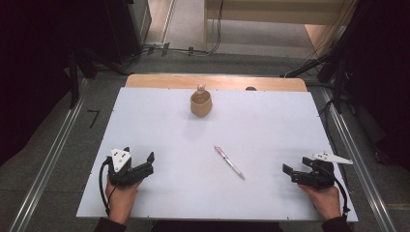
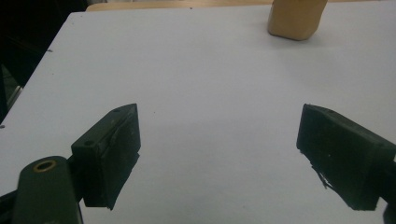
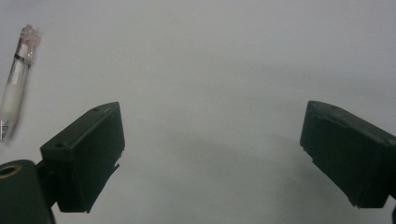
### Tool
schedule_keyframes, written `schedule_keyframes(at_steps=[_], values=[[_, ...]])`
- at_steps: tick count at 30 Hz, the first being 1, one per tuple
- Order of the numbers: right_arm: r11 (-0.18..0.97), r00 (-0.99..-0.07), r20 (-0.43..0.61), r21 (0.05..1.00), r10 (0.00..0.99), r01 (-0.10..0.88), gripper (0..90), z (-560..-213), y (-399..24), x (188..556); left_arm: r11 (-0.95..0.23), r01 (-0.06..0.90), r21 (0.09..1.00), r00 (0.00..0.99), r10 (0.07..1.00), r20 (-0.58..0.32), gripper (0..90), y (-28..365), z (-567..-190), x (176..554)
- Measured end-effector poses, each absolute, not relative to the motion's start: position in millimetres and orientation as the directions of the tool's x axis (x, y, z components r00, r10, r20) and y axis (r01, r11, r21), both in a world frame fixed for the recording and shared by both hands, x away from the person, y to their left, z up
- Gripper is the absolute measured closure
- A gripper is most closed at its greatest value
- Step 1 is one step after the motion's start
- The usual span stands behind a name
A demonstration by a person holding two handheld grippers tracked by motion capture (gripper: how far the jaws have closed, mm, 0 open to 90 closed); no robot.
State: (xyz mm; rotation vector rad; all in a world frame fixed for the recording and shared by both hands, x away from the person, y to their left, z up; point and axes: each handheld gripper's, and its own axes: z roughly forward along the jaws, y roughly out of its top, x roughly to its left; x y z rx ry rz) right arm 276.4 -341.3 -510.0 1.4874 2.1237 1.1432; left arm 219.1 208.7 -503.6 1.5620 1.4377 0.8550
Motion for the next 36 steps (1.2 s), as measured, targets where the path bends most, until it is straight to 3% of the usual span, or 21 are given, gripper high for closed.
schedule_keyframes(at_steps=[36], values=[[0.157,-0.427,0.186,0.744,0.885,0.649,5.1,-510.8,-338.2,277.1,-0.002,0.431,0.902,0.112,0.992,-0.051,14.6,209.9,-504.3,218.5]])
